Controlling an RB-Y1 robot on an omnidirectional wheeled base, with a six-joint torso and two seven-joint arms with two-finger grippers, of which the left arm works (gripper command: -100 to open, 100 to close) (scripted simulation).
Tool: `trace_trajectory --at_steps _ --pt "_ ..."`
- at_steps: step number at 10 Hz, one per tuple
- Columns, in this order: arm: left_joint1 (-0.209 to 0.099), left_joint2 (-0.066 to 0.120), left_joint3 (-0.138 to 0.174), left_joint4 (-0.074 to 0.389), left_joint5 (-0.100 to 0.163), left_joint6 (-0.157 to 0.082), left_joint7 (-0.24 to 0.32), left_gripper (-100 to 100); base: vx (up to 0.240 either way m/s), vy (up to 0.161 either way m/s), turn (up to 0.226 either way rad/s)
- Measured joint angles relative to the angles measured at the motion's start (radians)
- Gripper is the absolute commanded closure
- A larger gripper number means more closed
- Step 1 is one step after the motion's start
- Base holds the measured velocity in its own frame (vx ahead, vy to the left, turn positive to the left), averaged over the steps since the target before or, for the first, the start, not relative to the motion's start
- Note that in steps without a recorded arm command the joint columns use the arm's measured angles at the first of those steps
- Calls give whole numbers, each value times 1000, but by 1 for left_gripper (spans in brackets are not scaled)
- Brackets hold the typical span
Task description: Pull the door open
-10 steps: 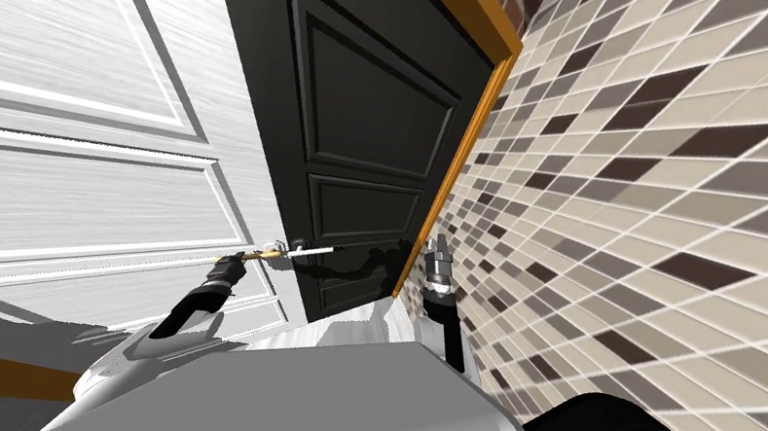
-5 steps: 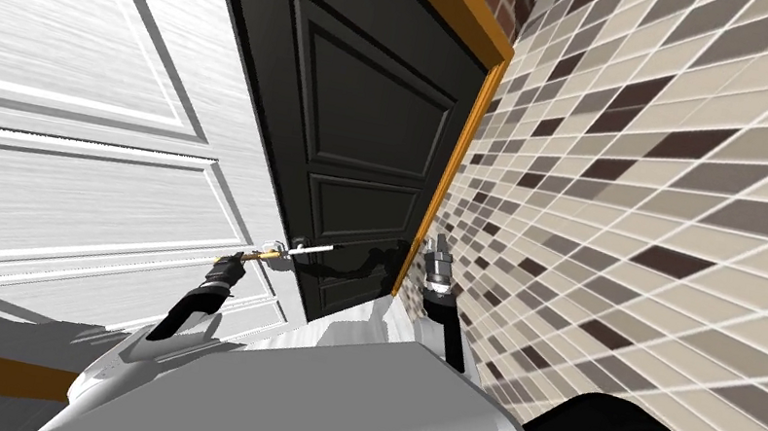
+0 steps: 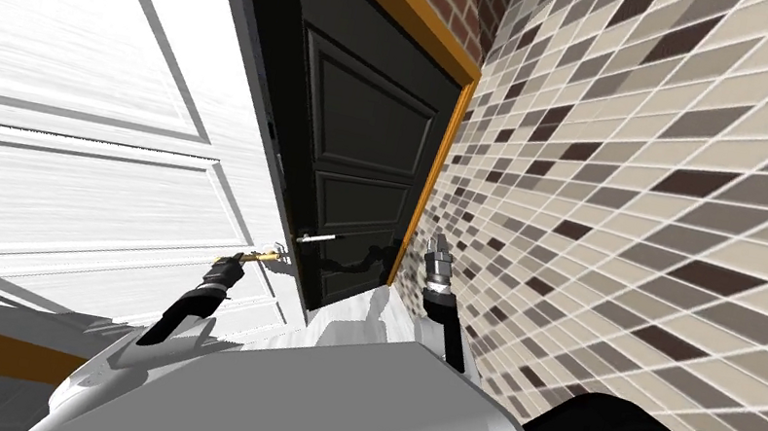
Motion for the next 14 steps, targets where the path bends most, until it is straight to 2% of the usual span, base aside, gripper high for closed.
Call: trace_trajectory --at_steps 2,5,6,9,10,11,12,14 --pt "15 12 -27 -6 -1 -11 20 100 -192 82 -162" --pt "13 34 -62 -6 -3 -28 48 100 -134 39 -75" --pt "14 35 -63 -3 -3 -29 49 100 -136 32 -77" --pt "37 62 -78 -23 -1 -46 73 100 -205 35 -116" --pt "46 71 -89 -25 -1 -58 83 100 -215 50 -97" --pt "63 73 -99 -47 -3 -58 90 100 -162 55 -67" --pt "70 79 -111 -49 -4 -61 96 100 -162 72 -100" --pt "78 99 -136 -44 -5 -86 118 100 -216 79 -125"
